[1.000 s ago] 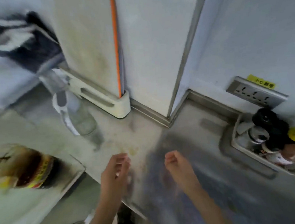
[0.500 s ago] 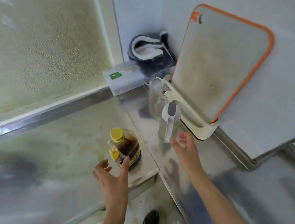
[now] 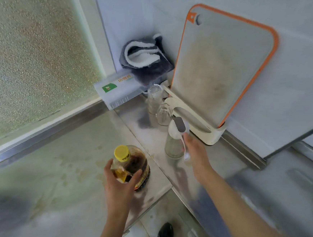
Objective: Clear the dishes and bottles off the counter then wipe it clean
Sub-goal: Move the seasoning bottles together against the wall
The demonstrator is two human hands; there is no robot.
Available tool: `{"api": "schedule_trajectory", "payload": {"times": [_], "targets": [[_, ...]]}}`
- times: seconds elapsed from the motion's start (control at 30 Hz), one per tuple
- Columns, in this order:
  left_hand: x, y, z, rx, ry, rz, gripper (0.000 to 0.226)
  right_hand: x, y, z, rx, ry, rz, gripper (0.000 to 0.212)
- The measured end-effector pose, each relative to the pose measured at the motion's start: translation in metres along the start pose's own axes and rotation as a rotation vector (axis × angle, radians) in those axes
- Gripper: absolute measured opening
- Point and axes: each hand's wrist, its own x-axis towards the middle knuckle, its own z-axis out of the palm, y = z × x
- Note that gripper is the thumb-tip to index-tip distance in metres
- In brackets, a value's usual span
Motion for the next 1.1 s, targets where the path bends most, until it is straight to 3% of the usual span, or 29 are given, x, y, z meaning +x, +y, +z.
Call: {"api": "schedule_trajectory", "payload": {"times": [0.2, 0.37, 0.57, 0.8, 0.9, 1.1], "targets": [[0.003, 0.037, 0.013, 0.009, -0.139, 0.141, 0.084, -0.023, 0.005, -0.036, 0.027, 0.101, 0.056, 0.037], [-0.022, 0.079, 0.040, -0.018, -0.227, 0.246, 0.084, -0.064, 0.016, -0.083, 0.131, 0.284, 0.110, 0.034], [-0.071, 0.085, 0.091, -0.068, -0.467, 0.273, 0.073, -0.133, 0.042, -0.161, 0.216, 0.555, 0.090, 0.034], [-0.183, 0.088, 0.151, -0.165, -0.818, 0.324, 0.047, -0.227, 0.089, -0.251, 0.372, 0.812, -0.017, 0.034], [-0.245, 0.083, 0.172, -0.160, -0.881, 0.356, 0.050, -0.271, 0.114, -0.288, 0.441, 0.919, -0.025, 0.034], [-0.366, 0.060, 0.221, -0.170, -0.936, 0.386, 0.035, -0.341, 0.160, -0.365, 0.498, 1.024, -0.083, 0.032]]}}
